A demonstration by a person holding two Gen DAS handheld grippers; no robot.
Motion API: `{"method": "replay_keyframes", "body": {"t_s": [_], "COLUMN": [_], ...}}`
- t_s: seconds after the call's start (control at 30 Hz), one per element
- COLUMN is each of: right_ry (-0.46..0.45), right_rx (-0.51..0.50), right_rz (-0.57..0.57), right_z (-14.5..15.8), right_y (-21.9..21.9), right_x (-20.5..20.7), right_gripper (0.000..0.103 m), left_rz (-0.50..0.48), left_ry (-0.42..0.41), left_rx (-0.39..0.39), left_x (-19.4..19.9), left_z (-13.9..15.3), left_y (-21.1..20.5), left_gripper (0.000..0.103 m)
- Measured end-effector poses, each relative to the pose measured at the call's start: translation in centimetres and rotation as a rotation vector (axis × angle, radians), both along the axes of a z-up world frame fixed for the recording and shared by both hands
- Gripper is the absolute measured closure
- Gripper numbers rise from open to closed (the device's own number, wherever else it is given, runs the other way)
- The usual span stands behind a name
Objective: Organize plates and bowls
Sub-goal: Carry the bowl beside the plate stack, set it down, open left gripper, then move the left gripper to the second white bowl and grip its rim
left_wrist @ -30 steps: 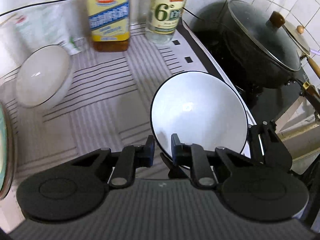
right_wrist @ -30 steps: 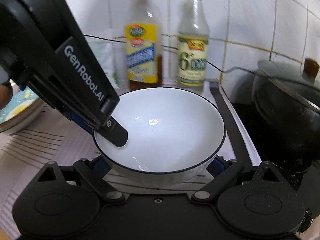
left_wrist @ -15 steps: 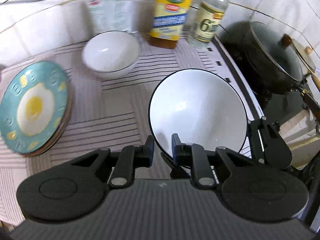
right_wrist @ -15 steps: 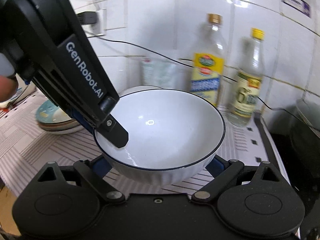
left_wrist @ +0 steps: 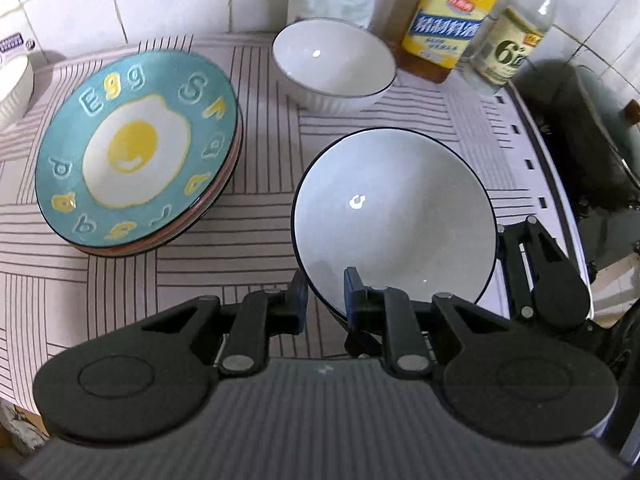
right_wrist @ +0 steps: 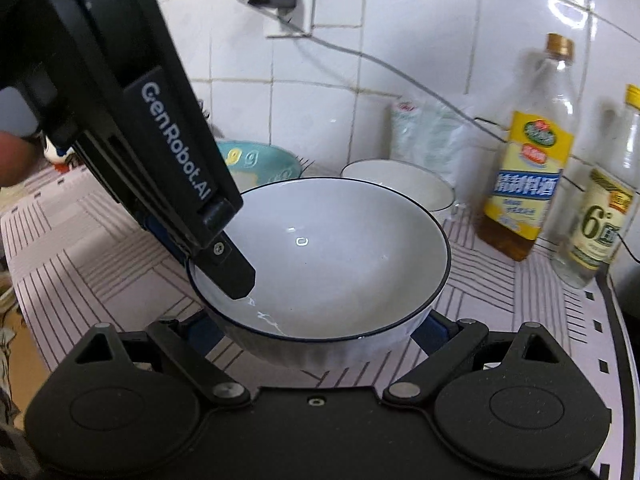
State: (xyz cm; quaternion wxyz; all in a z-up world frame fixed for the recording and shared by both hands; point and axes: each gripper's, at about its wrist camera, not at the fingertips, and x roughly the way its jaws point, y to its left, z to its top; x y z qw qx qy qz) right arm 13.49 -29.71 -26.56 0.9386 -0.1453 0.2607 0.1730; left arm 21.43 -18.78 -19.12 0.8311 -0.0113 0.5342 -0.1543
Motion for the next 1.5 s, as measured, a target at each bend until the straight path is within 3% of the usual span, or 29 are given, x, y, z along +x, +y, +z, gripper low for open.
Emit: {"method": "replay_keyframes", "body": {"t_s": [0.37, 0.6, 0.8, 0.9, 1.17, 1.33, 1.5], "right_ry": [0.067, 0.098, 0.070, 0.056, 0.034, 0.014, 0.057], "right_rx": [-0.005, -0.035, -0.045, -0.028, 0.135, 0.245, 0.293], "right_rz": [0.009, -0.046, -0.025, -0.043, -0.127, -0.165, -0.198], "right_z": [-2.7, -2.1, 0.3, 2.0, 6.4, 8.9, 10.4], "right_y": [0.2, 0.8, 0.0, -0.8, -3.6, -4.8, -5.0], "right_x": [1.9, 1.6, -1.1, -2.4, -4.2, -4.9, -4.6], "right_gripper": [0.006, 0.006, 0.006, 0.006, 0.008, 0.015, 0.033], "left_rz": [0.007, 0.017, -0.007, -0.016, -0.046, -0.061, -0.089], "left_ry": [-0.013, -0.008, -0.004, -0.005, -0.051, -0.081, -0.104], "left_rx": [0.048, 0.032, 0.052, 0.056, 0.056, 0.061, 0.062], "left_x": [0.8, 0.9, 0.5, 0.1, -1.1, -1.4, -1.3], "left_z": [-2.8, -2.8, -2.2, -1.3, 2.8, 5.0, 6.5], "left_y": [-0.3, -0.2, -0.2, 0.0, 0.5, 0.7, 0.6], "left_gripper": [0.086, 0.085, 0.079, 0.070, 0.062, 0.059, 0.056]}}
